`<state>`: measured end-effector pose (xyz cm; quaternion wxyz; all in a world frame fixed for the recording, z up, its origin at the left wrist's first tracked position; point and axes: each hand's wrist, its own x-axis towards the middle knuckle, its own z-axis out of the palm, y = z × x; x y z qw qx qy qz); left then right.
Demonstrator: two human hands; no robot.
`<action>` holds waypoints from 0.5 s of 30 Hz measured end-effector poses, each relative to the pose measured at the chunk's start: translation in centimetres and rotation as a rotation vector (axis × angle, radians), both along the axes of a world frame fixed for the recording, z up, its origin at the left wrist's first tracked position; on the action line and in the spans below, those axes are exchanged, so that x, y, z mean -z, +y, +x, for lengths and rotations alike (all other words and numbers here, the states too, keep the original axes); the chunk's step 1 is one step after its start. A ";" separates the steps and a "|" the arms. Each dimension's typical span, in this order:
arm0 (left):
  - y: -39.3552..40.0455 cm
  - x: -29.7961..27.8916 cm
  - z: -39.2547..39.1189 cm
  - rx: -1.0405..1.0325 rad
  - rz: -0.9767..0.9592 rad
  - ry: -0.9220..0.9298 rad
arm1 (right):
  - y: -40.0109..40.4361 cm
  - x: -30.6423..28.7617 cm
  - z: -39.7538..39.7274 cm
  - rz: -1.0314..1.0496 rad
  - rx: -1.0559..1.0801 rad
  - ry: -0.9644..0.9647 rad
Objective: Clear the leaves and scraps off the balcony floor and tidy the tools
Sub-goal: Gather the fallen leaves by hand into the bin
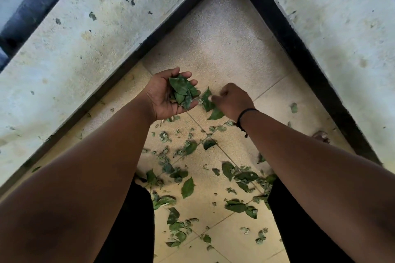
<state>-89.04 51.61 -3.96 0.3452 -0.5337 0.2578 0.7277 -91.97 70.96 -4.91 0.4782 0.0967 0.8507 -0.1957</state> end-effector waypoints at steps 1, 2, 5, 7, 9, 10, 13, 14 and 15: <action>-0.4 0.0 0.1 0.019 -0.022 -0.003 | -0.4 0.6 0.4 0.039 -0.132 -0.029; -0.7 0.0 0.2 0.036 -0.043 -0.007 | -1.0 1.1 0.8 0.077 -0.244 -0.016; -1.6 -0.2 0.6 0.078 -0.099 -0.024 | -2.4 2.0 1.1 0.110 -0.416 0.068; -2.0 -0.2 0.9 0.090 -0.124 -0.036 | -2.7 2.1 0.7 0.098 -0.380 0.028; -2.2 -0.2 1.3 0.088 -0.143 -0.048 | -2.1 2.0 0.1 0.058 -0.266 -0.027; -2.2 -0.2 1.4 0.084 -0.149 -0.053 | -1.6 1.8 -0.4 0.029 -0.193 -0.043; -1.8 -0.1 1.7 0.085 -0.149 -0.043 | -0.3 -0.3 -1.7 -0.063 -0.025 -0.036; -1.5 0.0 1.6 0.092 -0.146 -0.029 | -0.2 -1.3 -1.9 -0.133 0.046 -0.059; -1.2 0.0 1.6 0.096 -0.138 -0.014 | -0.2 -2.5 -2.0 -0.226 0.132 -0.121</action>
